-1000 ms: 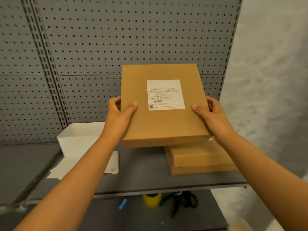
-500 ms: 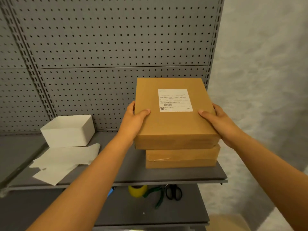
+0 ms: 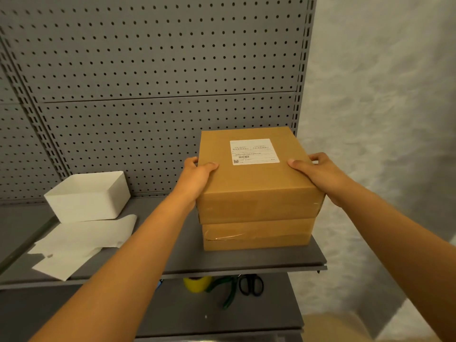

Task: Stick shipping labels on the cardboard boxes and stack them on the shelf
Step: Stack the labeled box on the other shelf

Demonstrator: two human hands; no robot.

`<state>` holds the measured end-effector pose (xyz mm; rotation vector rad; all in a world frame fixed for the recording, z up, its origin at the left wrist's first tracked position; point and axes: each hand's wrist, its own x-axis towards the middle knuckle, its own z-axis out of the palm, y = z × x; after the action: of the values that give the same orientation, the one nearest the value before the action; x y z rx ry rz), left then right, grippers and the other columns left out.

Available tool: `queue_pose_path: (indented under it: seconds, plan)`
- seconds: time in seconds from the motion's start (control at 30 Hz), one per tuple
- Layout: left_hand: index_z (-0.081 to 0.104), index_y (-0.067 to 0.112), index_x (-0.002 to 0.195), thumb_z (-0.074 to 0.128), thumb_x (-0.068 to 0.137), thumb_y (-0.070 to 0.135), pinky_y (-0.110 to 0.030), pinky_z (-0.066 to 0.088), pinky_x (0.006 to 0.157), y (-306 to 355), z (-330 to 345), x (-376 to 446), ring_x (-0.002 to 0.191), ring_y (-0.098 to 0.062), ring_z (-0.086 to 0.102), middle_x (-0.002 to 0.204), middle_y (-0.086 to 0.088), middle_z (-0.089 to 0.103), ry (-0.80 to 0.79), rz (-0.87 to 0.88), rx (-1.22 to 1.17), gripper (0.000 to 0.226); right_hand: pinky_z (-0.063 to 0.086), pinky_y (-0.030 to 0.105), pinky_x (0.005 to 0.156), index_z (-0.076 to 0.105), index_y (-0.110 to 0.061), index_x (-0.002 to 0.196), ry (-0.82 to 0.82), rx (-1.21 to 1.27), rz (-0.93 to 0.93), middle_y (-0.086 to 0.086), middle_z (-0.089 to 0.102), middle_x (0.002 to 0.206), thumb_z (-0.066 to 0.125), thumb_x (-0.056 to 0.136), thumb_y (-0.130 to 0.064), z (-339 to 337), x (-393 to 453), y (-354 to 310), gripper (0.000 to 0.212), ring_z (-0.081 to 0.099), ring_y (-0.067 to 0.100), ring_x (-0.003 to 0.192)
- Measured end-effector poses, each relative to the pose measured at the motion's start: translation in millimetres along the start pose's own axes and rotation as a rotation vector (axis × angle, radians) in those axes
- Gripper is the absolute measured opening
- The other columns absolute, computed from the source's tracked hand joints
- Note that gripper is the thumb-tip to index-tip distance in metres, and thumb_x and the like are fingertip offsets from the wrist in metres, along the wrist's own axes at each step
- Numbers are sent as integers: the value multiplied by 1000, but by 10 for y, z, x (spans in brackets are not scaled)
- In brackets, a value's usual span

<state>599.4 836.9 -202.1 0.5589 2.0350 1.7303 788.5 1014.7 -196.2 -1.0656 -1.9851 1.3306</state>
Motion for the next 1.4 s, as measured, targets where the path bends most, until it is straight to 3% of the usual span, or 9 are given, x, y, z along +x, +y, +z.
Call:
queue_pose_path:
  seconds: [0.13,0.23,0.33,0.6,0.73,0.87,0.97,1.17,1.4]
  plan:
    - [37,17,137,63,88,35,-32,48,66,-6,-13,85,92,-20,60,116,-5,58,-7,-39,38,58,45,30,64,36,-17,136,-30,-22,20,3,49,111,63,83,-52,1,72,-8,69,55,17,83]
    - [42,14,134,66,85,36,-36,51,73,1,-17,125,97,-25,62,117,-7,61,-17,-59,42,59,48,35,74,38,-14,137,-42,-56,30,7,54,120,64,81,-54,-2,131,-11,73,58,24,96]
    - [46,12,133,68,78,40,-34,52,68,2,-22,153,94,-27,65,114,-10,64,-62,-85,43,66,49,37,81,40,-12,138,-53,-79,45,10,55,126,64,80,-55,-8,179,-14,76,58,26,102]
    - [54,9,123,60,88,31,-30,47,62,18,41,244,84,-23,63,107,-11,65,-59,-87,76,42,50,37,82,57,-10,122,5,-171,4,10,62,117,63,81,-55,-11,239,-22,62,60,26,94]
    - [45,11,133,57,89,36,-29,43,62,71,39,229,93,-23,59,120,-5,59,-31,-25,300,52,44,35,80,49,-8,131,33,-291,-7,13,57,127,60,84,-55,15,177,-93,67,57,28,101]
    - [35,15,142,55,91,31,-35,42,92,184,-62,149,125,-25,46,142,-6,42,131,442,788,57,45,42,89,42,-13,135,300,-786,-399,12,53,129,58,86,-39,126,84,-242,58,54,33,111]
    - [45,18,137,52,93,30,-36,42,99,306,-220,53,125,-21,47,138,-3,49,96,687,990,46,42,41,98,43,-15,138,226,-785,-671,10,54,131,54,90,-31,359,-19,-450,51,52,30,117]
    - [33,16,146,46,96,29,-38,32,108,328,-743,-96,131,-26,42,143,-6,46,154,739,1366,53,25,33,111,32,-20,147,-26,-798,-940,1,44,144,46,94,-20,1080,-252,-826,55,38,21,133]
    - [33,19,146,44,95,27,-37,29,109,126,-1814,-100,130,-25,43,142,-5,48,260,631,1450,52,24,34,113,24,-19,150,-110,-877,-1008,1,37,149,45,97,-27,2010,-488,-1196,58,33,21,137]
